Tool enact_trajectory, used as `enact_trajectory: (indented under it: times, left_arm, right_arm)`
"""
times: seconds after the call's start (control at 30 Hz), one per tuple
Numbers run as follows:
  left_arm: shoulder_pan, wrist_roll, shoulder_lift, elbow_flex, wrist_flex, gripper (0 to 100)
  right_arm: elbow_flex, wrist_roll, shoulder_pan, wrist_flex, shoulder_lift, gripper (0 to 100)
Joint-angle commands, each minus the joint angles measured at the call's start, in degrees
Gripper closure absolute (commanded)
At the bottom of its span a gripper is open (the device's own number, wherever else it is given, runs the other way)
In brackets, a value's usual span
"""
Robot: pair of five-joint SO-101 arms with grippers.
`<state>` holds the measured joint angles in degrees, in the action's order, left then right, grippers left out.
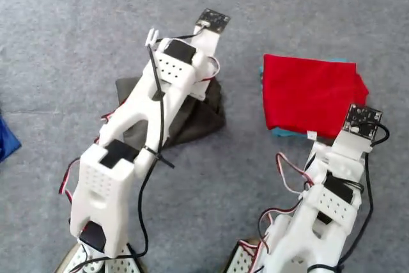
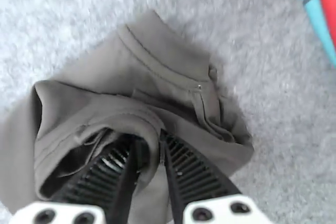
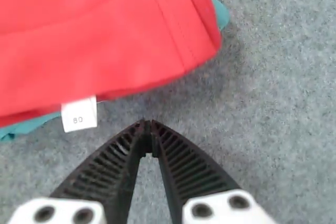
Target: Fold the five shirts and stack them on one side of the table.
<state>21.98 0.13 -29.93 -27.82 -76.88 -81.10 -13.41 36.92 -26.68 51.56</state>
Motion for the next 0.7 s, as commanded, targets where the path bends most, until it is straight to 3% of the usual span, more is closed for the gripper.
enact_trajectory:
  times: [0.0,0.17,0.37,0.53,0.67]
  left_arm:
    - [1.80,0.26,-0.09,-3.65,-0.35,97]
    - [3.12,-0.09,-0.97,-3.56,-0.62,96]
    - [2.24,1.67,-0.44,-7.25,-5.63,79]
    - [-2.24,2.64,-0.35,-23.60,-13.89,80]
    - [-9.63,6.42,-0.44,-40.22,-22.77,80]
  right_arm:
    - [0.22,0.09,0.26,0.97,1.10,98.3]
    - [0.13,0.00,0.26,0.97,1.10,98.3]
    - [0.04,-0.18,-1.67,0.62,1.10,98.3]
    - [0.22,-0.35,-1.93,0.62,1.10,98.3]
    - [2.24,-6.42,-6.42,-0.26,1.01,98.3]
